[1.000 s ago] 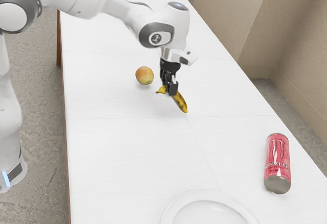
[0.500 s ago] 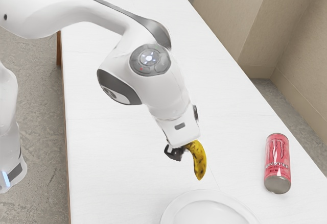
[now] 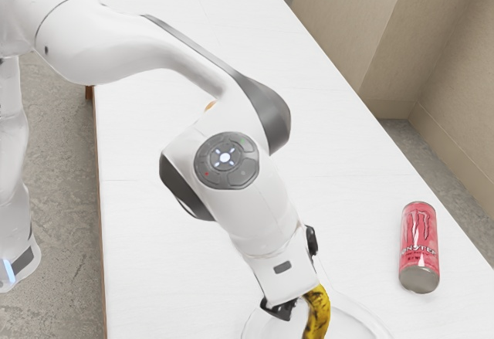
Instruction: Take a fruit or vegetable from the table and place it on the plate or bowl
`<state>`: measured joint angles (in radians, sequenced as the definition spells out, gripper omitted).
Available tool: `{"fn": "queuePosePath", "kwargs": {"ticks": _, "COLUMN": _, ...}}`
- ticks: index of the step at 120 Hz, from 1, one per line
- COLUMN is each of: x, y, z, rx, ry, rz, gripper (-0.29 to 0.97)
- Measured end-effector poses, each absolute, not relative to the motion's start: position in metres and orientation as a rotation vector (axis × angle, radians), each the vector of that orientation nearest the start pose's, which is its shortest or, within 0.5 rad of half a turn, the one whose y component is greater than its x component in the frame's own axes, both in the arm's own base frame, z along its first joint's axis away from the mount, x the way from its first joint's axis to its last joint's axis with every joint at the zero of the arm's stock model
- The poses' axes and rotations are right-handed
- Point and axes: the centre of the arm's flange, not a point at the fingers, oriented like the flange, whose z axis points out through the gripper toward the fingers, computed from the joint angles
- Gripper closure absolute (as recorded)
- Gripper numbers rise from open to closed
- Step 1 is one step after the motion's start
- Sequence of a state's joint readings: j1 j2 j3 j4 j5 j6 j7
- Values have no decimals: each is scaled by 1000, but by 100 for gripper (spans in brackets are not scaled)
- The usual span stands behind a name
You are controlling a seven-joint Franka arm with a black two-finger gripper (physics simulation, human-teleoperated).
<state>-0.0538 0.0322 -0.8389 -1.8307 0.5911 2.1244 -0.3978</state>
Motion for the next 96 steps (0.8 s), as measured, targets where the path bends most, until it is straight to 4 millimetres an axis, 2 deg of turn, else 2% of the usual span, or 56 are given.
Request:
{"fn": "queuePosePath", "kwargs": {"ticks": 8, "x": 402, "y": -447, "z": 546, "rx": -2621, "ry": 984, "rz": -766, "gripper": 39}}
{"fn": "queuePosePath", "kwargs": {"ticks": 17, "x": 395, "y": -454, "z": 546, "rx": -2632, "ry": 979, "rz": -785, "gripper": 23}}
{"fn": "queuePosePath", "kwargs": {"ticks": 36, "x": 379, "y": -468, "z": 550, "rx": -2650, "ry": 968, "rz": -823, "gripper": 7}}
{"fn": "queuePosePath", "kwargs": {"ticks": 42, "x": 392, "y": -464, "z": 564, "rx": -2692, "ry": 900, "rz": -877, "gripper": 5}}
{"fn": "queuePosePath", "kwargs": {"ticks": 48, "x": 423, "y": -442, "z": 595, "rx": -2823, "ry": 708, "rz": -924, "gripper": 4}}
{"fn": "queuePosePath", "kwargs": {"ticks": 52, "x": 452, "y": -415, "z": 617, "rx": -2913, "ry": 521, "rz": -934, "gripper": 3}}
{"fn": "queuePosePath", "kwargs": {"ticks": 57, "x": 488, "y": -369, "z": 646, "rx": -2998, "ry": 222, "rz": -928, "gripper": 2}}
{"fn": "queuePosePath", "kwargs": {"ticks": 64, "x": 528, "y": -289, "z": 680, "rx": -3069, "ry": -287, "rz": -859, "gripper": 1}}
{"fn": "queuePosePath", "kwargs": {"ticks": 70, "x": 552, "y": -213, "z": 688, "rx": -3077, "ry": -744, "rz": -718, "gripper": 1}}
{"fn": "queuePosePath", "kwargs": {"ticks": 74, "x": 556, "y": -158, "z": 697, "rx": -3030, "ry": -1038, "rz": -629, "gripper": 1}}
{"fn": "queuePosePath", "kwargs": {"ticks": 80, "x": 551, "y": -72, "z": 714, "rx": -2905, "ry": -1454, "rz": -527, "gripper": 0}}
{"fn": "queuePosePath", "kwargs": {"ticks": 87, "x": 539, "y": 17, "z": 715, "rx": -2688, "ry": -1862, "rz": -401, "gripper": 0}}
{"fn": "queuePosePath", "kwargs": {"ticks": 91, "x": 532, "y": 48, "z": 712, "rx": -2572, "ry": -2024, "rz": -339, "gripper": 0}}
{"fn": "queuePosePath", "kwargs": {"ticks": 96, "x": 526, "y": 58, "z": 709, "rx": -2471, "ry": -2149, "rz": -269, "gripper": 0}}
